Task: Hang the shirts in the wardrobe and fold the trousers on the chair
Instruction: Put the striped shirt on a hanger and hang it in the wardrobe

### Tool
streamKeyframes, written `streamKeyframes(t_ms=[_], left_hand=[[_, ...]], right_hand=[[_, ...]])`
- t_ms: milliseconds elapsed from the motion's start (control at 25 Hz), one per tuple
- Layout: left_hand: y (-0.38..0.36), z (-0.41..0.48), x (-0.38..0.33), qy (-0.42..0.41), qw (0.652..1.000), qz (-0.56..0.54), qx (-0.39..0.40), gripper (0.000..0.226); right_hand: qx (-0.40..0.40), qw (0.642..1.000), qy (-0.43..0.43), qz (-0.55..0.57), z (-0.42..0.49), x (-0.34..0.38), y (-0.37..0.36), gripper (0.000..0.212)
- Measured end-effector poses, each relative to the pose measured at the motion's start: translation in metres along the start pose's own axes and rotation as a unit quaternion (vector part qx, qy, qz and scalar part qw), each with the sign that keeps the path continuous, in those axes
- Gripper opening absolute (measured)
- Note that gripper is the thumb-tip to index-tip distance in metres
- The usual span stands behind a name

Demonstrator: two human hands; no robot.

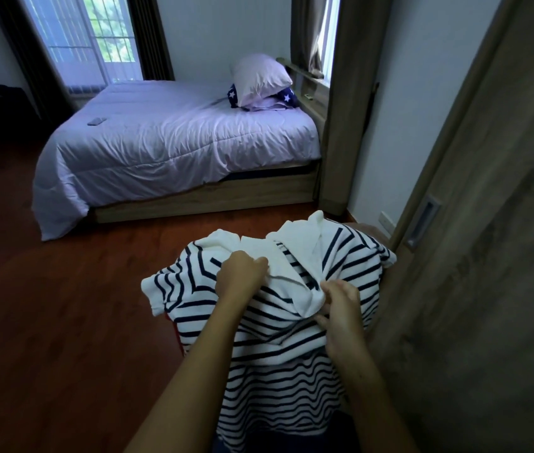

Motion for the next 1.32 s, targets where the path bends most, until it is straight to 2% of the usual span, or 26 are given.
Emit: streamKeyframes(t_ms=[40,120,200,280,320,440,480,520,560,640,720,800,920,1000,1120,1200,1320], left_hand=[[0.005,-0.002,-0.003,-0.027,0.999,-0.025,-0.036,0.024],[0.018,-0.007,-0.011,-0.099,0.984,-0.077,-0.129,0.012],[0.025,-0.002,-0.017,-0.13,0.974,-0.082,-0.169,0.021],[0.019,0.013,-0.021,-0.095,0.987,0.005,-0.129,0.04],[0.015,0.02,-0.023,-0.071,0.99,0.069,-0.097,0.048],[0.003,0.025,-0.029,-0.032,0.983,0.174,-0.037,0.058],[0.001,0.024,-0.03,-0.025,0.981,0.191,-0.03,0.057],[-0.001,0.023,-0.032,-0.018,0.978,0.208,-0.029,0.056],[-0.003,0.021,-0.033,-0.014,0.974,0.222,-0.033,0.054],[-0.005,0.016,-0.033,-0.015,0.97,0.236,-0.058,0.047],[-0.003,0.012,-0.031,-0.031,0.969,0.23,-0.087,0.039],[0.007,0.006,-0.027,-0.058,0.967,0.21,-0.13,0.033],[0.033,-0.005,-0.019,-0.094,0.969,0.069,-0.217,0.023],[0.042,-0.017,-0.017,-0.124,0.96,-0.052,-0.248,0.014],[0.037,-0.034,-0.018,-0.139,0.956,-0.146,-0.214,0.011],[0.034,-0.034,-0.016,-0.134,0.962,-0.158,-0.178,0.014],[0.03,-0.026,-0.009,-0.107,0.972,-0.167,-0.124,0.012]], right_hand=[[-0.047,0.989,0.046,-0.129,0.0,0.011,0.002,0.018],[-0.079,0.921,0.182,-0.335,0.002,0.04,-0.01,0.029],[0.002,0.861,0.268,-0.433,0.02,0.059,-0.037,0.03],[0.082,0.806,0.258,-0.526,0.047,0.059,-0.058,0.036],[0.098,0.776,0.238,-0.576,0.059,0.054,-0.062,0.039],[0.076,0.678,0.239,-0.69,0.074,0.041,-0.065,0.037],[0.069,0.666,0.255,-0.697,0.077,0.04,-0.064,0.037],[0.067,0.67,0.272,-0.688,0.08,0.041,-0.063,0.037],[0.069,0.692,0.277,-0.663,0.083,0.045,-0.062,0.036],[0.049,0.783,0.25,-0.567,0.087,0.056,-0.053,0.029],[-0.015,0.878,0.185,-0.442,0.084,0.073,-0.036,0.023],[-0.108,0.917,0.184,-0.336,0.065,0.093,-0.015,0.021],[-0.211,0.926,0.272,-0.153,0.019,0.107,0.017,0.021],[-0.238,0.927,0.265,-0.119,0.0,0.092,0.033,0.023],[-0.204,0.93,0.19,-0.24,0.003,0.053,0.043,0.04],[-0.158,0.913,0.176,-0.334,0.008,0.037,0.04,0.052],[-0.112,0.879,0.168,-0.431,0.02,0.036,0.029,0.058]])
Point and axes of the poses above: each hand's wrist, its own z-axis towards the middle knuckle, its own y-axis out of the back of the hand, x = y × z, the point moved 5 cm from there along z, towards the middle knuckle, and after that the axes turned 12 degrees about x, right-handed, at the moved point
